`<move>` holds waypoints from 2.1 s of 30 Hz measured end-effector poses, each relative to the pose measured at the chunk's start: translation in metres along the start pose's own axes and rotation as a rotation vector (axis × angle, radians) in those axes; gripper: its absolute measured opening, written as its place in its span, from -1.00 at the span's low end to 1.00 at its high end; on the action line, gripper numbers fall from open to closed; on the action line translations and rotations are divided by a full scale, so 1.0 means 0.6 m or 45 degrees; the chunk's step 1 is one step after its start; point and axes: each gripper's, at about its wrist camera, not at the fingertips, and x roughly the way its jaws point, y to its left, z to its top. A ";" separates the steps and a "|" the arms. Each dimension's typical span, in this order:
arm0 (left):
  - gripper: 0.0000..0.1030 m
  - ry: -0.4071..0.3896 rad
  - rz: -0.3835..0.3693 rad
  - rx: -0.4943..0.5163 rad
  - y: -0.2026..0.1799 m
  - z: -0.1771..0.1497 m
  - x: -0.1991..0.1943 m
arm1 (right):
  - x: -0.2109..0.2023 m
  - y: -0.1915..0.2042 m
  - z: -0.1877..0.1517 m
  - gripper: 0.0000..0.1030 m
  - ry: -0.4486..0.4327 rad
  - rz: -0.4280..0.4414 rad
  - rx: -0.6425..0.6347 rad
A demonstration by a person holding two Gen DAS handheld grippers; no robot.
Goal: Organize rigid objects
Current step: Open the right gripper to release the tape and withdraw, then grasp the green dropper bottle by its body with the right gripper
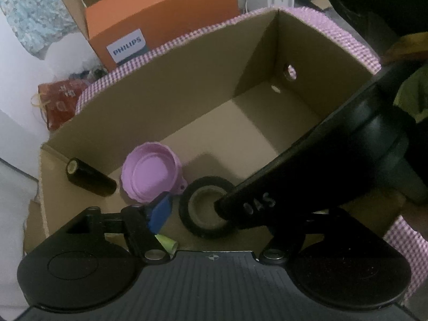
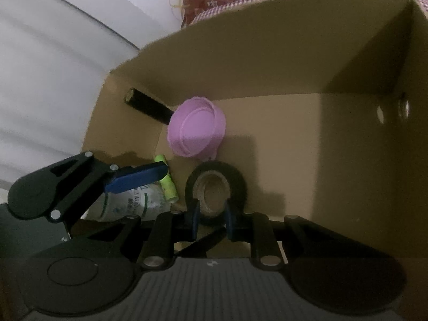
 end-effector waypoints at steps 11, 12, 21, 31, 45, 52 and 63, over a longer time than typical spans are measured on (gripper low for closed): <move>0.58 -0.211 -0.050 -0.068 -0.005 -0.025 -0.111 | -0.140 0.016 -0.074 -0.57 -0.295 0.164 0.003; 0.58 -0.236 -0.054 -0.072 -0.007 -0.032 -0.124 | -0.156 0.021 -0.090 -0.56 -0.330 0.171 -0.008; 0.63 -0.442 -0.138 -0.141 -0.017 -0.128 -0.209 | -0.285 0.049 -0.251 -0.55 -0.678 0.294 -0.050; 0.64 -0.517 -0.190 -0.187 -0.070 -0.227 -0.213 | -0.279 0.059 -0.399 -0.54 -0.795 0.137 -0.052; 0.63 -0.544 -0.221 -0.147 -0.133 -0.267 -0.177 | -0.279 0.036 -0.512 -0.54 -0.771 0.064 0.071; 0.63 -0.557 -0.161 -0.034 -0.171 -0.266 -0.152 | -0.268 0.025 -0.497 -0.30 -0.813 -0.081 0.066; 0.28 -0.544 -0.145 0.053 -0.188 -0.240 -0.109 | -0.212 0.038 -0.423 -0.30 -0.758 -0.162 -0.066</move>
